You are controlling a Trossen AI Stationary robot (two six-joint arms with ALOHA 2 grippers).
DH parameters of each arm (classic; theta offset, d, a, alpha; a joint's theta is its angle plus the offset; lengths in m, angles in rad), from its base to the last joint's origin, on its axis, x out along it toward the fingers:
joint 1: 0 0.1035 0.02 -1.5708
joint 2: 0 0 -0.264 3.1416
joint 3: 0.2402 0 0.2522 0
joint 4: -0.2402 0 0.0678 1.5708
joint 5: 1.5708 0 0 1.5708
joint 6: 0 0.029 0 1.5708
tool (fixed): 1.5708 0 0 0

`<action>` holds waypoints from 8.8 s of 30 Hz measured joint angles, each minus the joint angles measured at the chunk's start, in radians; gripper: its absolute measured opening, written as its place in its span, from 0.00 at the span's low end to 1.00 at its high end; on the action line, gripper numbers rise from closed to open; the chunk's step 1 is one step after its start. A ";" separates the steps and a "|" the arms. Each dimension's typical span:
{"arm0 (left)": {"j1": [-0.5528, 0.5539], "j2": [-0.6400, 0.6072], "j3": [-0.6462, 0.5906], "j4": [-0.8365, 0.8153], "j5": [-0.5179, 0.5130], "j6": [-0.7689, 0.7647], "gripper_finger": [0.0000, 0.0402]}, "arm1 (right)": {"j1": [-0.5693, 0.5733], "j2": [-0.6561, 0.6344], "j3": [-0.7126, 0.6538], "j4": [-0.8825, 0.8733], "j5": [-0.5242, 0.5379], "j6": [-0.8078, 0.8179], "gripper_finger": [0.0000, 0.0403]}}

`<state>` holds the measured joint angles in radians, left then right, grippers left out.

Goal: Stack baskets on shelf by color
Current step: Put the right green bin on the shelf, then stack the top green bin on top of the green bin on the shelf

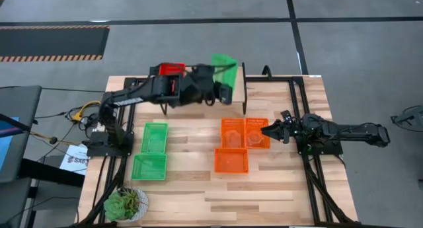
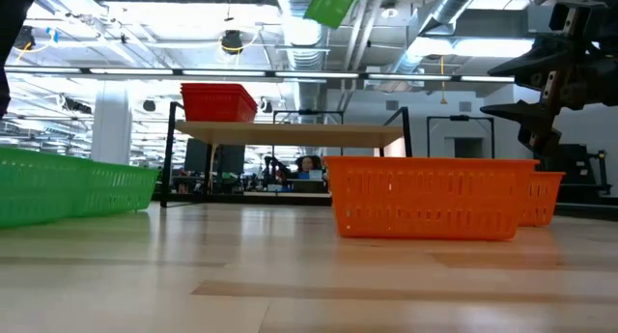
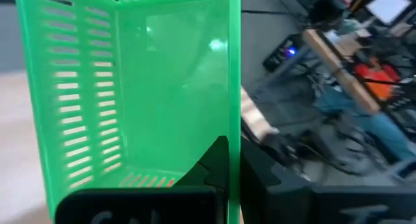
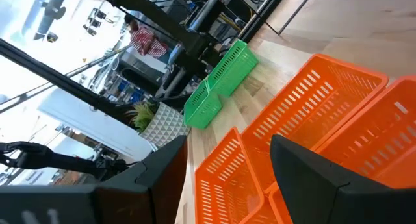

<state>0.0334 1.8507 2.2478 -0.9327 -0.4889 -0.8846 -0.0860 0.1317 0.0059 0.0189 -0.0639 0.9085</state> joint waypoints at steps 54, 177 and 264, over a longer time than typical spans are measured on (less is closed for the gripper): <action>0.228 0.283 -0.010 -0.334 0.036 -0.267 0.19 | -0.001 0.005 0.000 -0.003 0.016 0.026 0.61; -0.109 -0.267 -1.031 -0.340 0.356 -0.603 0.46 | -0.001 0.052 0.000 0.000 0.002 0.000 0.61; 0.196 -0.229 -0.181 -0.040 0.088 -0.187 0.00 | -0.001 0.052 0.000 -0.001 0.010 -0.019 0.61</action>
<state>0.2296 1.6214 2.0666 -0.9731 -0.4012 -1.0715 -0.0868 0.1841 0.0063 0.0181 -0.0540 0.8894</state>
